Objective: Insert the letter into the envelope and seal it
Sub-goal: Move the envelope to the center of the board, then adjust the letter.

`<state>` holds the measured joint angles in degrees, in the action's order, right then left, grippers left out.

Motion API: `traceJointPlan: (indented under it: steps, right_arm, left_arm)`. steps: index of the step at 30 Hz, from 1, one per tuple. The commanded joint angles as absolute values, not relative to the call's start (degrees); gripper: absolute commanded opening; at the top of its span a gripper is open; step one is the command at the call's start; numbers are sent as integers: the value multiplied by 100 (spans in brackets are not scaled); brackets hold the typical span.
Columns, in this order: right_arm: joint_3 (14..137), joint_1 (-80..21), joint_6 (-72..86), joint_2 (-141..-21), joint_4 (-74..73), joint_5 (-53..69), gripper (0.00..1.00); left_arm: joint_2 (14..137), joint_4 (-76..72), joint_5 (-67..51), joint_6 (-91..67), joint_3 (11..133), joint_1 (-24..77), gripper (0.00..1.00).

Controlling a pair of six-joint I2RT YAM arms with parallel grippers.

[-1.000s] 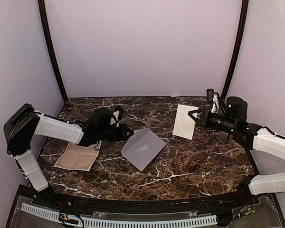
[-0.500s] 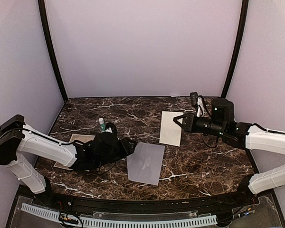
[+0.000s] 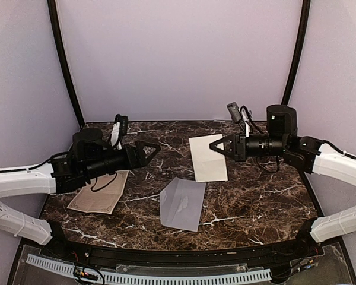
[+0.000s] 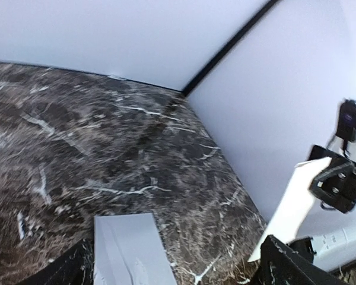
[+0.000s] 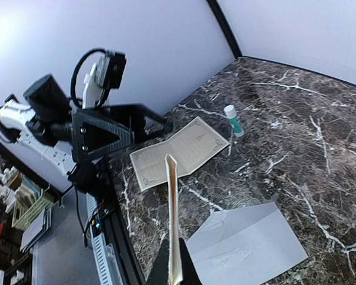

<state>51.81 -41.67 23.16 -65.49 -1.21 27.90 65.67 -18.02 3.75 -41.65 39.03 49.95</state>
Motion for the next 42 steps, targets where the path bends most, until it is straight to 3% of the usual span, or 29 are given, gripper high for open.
traceJointPlan:
  steps: [1,5,13,15,17,18,20,26,28,29,31,32,33,34,38,39,42]
  right_arm:
    - [5507,-4317,1898,-6592,-669,4079,0]
    - [5667,-4508,1862,-6761,-828,4317,0]
    - [6054,-4885,1676,-7231,-1036,4411,0]
    - [6129,-4925,1635,-7339,-1089,4416,0]
    - [6211,-4939,1591,-7408,-1139,4424,0]
    - [6233,-4944,1564,-7446,-1172,4437,0]
    - [6306,-4948,1527,-7509,-1232,4453,0]
    - [6432,-4991,1439,-7699,-1357,4557,0]
    - [6472,-5005,1396,-7761,-1403,4555,0]
    - [6484,-5009,1377,-7779,-1406,4546,0]
    - [6516,-5010,1354,-7746,-1402,4368,0]
    - [6509,-5010,1390,-7696,-1356,4169,0]
    - [6455,-5005,1457,-7615,-1231,3999,5]
    - [6401,-5004,1553,-7522,-1082,3720,17]
    - [5708,-4969,2209,-6928,109,2641,76]
    - [5437,-4966,2433,-6768,543,2323,84]
    - [4667,-4991,3086,-6451,1963,1503,87]
  left_arm:
    - [6589,-1072,-2347,-2404,4931,4966,97]
    - [7067,-301,-3626,-2021,5747,4964,97]
    - [8008,928,-4466,-1237,6743,4979,97]
    - [8120,1001,-4653,-1120,6828,5002,93]
    - [8191,1011,-4844,-1048,6859,5007,80]
    - [8209,1006,-4944,-1031,6866,5004,68]
    - [8243,998,-4997,-1050,6866,5008,53]
    - [8325,776,-5224,-1189,6774,5023,41]
    - [8360,713,-5332,-1236,6764,5030,26]
    - [8368,686,-5347,-1267,6757,5035,12]
    - [8360,618,-5296,-1301,6721,5049,1]
    - [8315,556,-5241,-1305,6675,5053,0]
    - [8266,498,-5094,-1333,6633,5053,0]
    - [8144,300,-4973,-1374,6508,5047,0]
    - [7402,-1072,-3710,-1922,5746,5035,0]
    - [7265,-1358,-3200,-2113,5593,5031,0]
    - [6757,-2603,-2106,-2528,5024,5033,0]
